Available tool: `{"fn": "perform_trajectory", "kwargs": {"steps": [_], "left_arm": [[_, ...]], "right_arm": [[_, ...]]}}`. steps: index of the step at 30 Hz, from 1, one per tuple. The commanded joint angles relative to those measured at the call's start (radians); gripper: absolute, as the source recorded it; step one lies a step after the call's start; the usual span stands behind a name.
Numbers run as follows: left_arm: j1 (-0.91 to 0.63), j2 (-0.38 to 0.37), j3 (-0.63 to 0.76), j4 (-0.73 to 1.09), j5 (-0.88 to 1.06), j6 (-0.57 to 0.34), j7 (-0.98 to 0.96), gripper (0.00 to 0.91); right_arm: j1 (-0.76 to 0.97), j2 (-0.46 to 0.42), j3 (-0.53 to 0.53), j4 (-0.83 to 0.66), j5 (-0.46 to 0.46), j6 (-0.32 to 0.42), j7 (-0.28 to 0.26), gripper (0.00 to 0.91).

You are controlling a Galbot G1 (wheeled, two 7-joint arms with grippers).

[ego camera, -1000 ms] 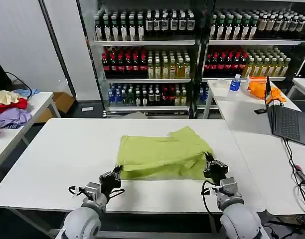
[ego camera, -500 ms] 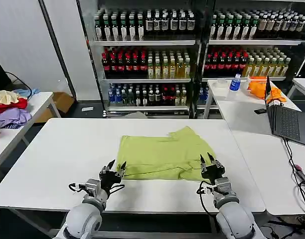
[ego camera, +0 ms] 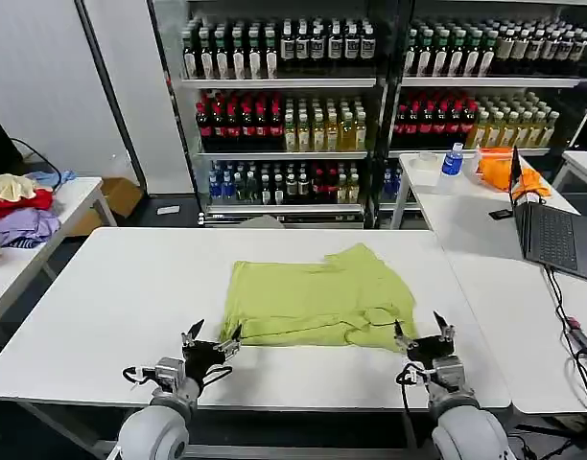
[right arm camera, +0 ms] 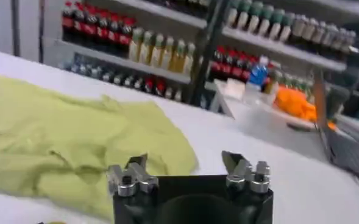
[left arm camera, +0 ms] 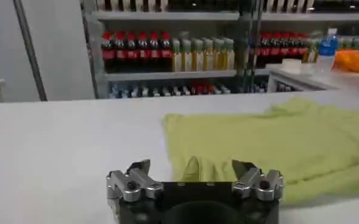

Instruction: Fold and organize the clothes.

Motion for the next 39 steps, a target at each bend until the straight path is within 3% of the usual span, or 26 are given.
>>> {"fn": "perform_trajectory", "kwargs": {"steps": [1, 4, 5, 7, 8, 9, 10, 11, 13, 14, 31, 39], "left_arm": [[-0.058, -0.002, 0.032, 0.052, -0.023, 0.040, -0.006, 0.907], [-0.074, -0.003, 0.046, 0.071, -0.023, 0.050, -0.007, 0.907], [-0.078, -0.004, 0.049, 0.076, -0.024, 0.052, -0.009, 0.695], [-0.083, -0.002, 0.055, 0.083, -0.026, 0.062, -0.004, 0.494], [-0.083, -0.001, 0.057, 0.085, -0.025, 0.076, 0.000, 0.453], [-0.084, 0.002, 0.061, 0.086, -0.026, 0.084, 0.004, 0.363], [-0.086, 0.004, 0.066, 0.088, -0.025, 0.100, 0.013, 0.312], [-0.090, 0.004, 0.069, 0.092, -0.026, 0.104, 0.015, 0.212], [-0.098, 0.003, 0.073, 0.103, -0.026, 0.122, 0.023, 0.050], [-0.100, 0.001, 0.074, 0.109, -0.025, 0.126, 0.023, 0.020], [-0.054, 0.002, 0.064, 0.063, -0.033, 0.087, 0.017, 0.020], [0.043, 0.011, 0.047, -0.027, -0.003, 0.070, -0.022, 0.030]], "right_arm": [[0.003, 0.012, 0.003, -0.036, 0.048, -0.051, 0.012, 0.907], [0.021, 0.015, -0.006, -0.053, 0.057, -0.052, 0.013, 0.907], [0.026, 0.016, -0.013, -0.058, 0.059, -0.052, 0.014, 0.907], [0.029, 0.017, -0.024, -0.064, 0.068, -0.052, 0.014, 0.867], [0.031, 0.018, -0.028, -0.066, 0.073, -0.052, 0.014, 0.715], [0.032, 0.018, -0.031, -0.068, 0.075, -0.052, 0.015, 0.262], [0.036, 0.020, -0.039, -0.072, 0.092, -0.052, 0.021, 0.071], [0.038, 0.022, -0.043, -0.075, 0.097, -0.052, 0.023, 0.000], [0.041, 0.023, -0.053, -0.078, 0.102, -0.052, 0.024, 0.000], [0.041, 0.023, -0.055, -0.078, 0.102, -0.052, 0.024, 0.000], [-0.002, 0.005, -0.053, -0.033, 0.115, -0.049, 0.023, 0.000], [-0.078, -0.010, -0.019, 0.043, 0.128, -0.052, 0.030, 0.000]]}}
